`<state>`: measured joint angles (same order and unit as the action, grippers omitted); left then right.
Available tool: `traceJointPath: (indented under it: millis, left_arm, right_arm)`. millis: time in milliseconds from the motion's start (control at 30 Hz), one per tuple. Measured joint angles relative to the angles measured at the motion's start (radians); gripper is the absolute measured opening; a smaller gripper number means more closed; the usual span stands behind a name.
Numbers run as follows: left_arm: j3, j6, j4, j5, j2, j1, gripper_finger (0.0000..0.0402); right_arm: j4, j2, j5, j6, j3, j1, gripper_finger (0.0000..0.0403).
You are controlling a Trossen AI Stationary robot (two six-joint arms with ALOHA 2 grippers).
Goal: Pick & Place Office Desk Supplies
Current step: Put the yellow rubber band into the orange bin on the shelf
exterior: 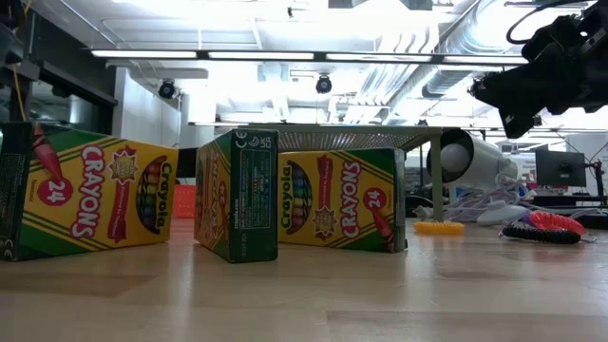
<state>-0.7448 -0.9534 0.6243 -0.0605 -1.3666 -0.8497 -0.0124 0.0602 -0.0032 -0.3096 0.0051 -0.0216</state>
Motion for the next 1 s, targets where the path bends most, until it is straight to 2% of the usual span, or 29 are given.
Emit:
traceJointPath:
  millis: [400,500,667,1000]
  left_arm:
    - [0.0,-0.024,-0.005,0.033,-0.024,0.0,0.0081]
    - [0.0,-0.018,-0.005,0.033,-0.024,0.0,0.0062]
    - [0.0,-0.017,-0.005,0.033,-0.024,0.0,0.0008]
    - [0.0,-0.013,-0.005,0.033,-0.02,0.0,0.0002]
  right_arm:
    - [0.0,0.0,0.0,0.0,0.0,0.0,0.009]
    - [0.0,0.0,0.0,0.0,0.0,0.0,0.009]
    - [0.0,0.0,0.0,0.0,0.0,0.0,0.009]
    - [0.0,0.0,0.0,0.0,0.0,0.0,0.009]
